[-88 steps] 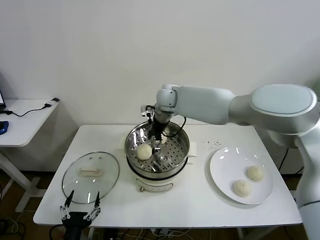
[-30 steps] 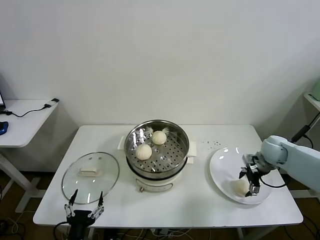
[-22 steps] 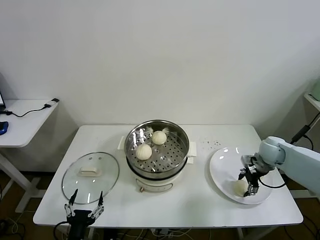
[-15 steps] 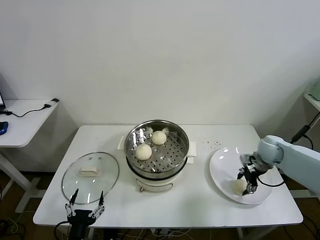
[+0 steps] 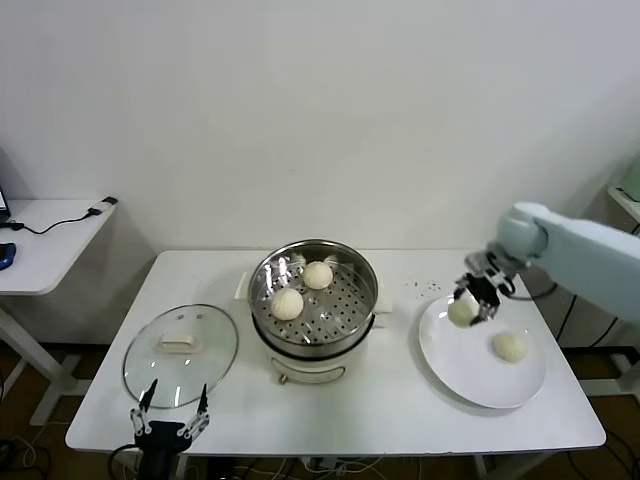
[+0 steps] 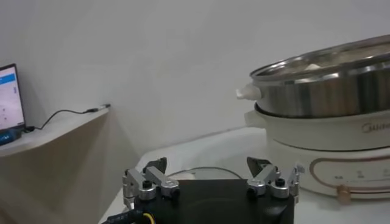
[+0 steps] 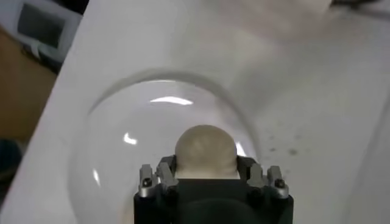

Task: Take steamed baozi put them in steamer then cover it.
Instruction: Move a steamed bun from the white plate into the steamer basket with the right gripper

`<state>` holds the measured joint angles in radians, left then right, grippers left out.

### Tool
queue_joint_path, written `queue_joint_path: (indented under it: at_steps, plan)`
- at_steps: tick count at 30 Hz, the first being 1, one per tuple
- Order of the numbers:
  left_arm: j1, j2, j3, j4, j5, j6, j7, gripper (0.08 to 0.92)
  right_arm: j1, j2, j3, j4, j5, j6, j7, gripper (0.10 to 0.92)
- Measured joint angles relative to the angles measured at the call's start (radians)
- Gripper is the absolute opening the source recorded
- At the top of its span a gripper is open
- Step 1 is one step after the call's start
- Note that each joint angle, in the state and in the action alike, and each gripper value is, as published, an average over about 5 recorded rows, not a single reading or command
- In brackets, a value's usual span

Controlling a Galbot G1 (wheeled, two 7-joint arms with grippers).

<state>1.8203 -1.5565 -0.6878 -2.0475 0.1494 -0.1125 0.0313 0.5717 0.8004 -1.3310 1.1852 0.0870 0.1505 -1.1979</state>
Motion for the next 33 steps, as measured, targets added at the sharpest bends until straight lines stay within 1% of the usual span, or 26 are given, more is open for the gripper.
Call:
queue_joint_path:
  at_steps: [7, 13, 23, 33]
  plan:
    - [0.012, -0.001, 0.011, -0.016, -0.008, 0.007, 0.005, 0.823, 0.138, 0.166, -0.027, -0.017, -0.035, 0.196, -0.025, 0.651]
    - [0.020, 0.000, 0.010, -0.023, -0.011, 0.011, 0.005, 0.823, 0.160, 0.309, 0.001, -0.012, -0.093, 0.304, -0.032, 0.650]
    - [0.039, 0.005, -0.013, -0.027, -0.022, 0.001, 0.005, 0.823, 0.077, 0.477, 0.024, 0.017, -0.177, 0.392, -0.043, 0.653]
    - [0.038, 0.007, -0.026, -0.019, -0.039, 0.001, 0.003, 0.823, -0.021, 0.555, 0.011, 0.036, -0.220, 0.428, -0.047, 0.653]
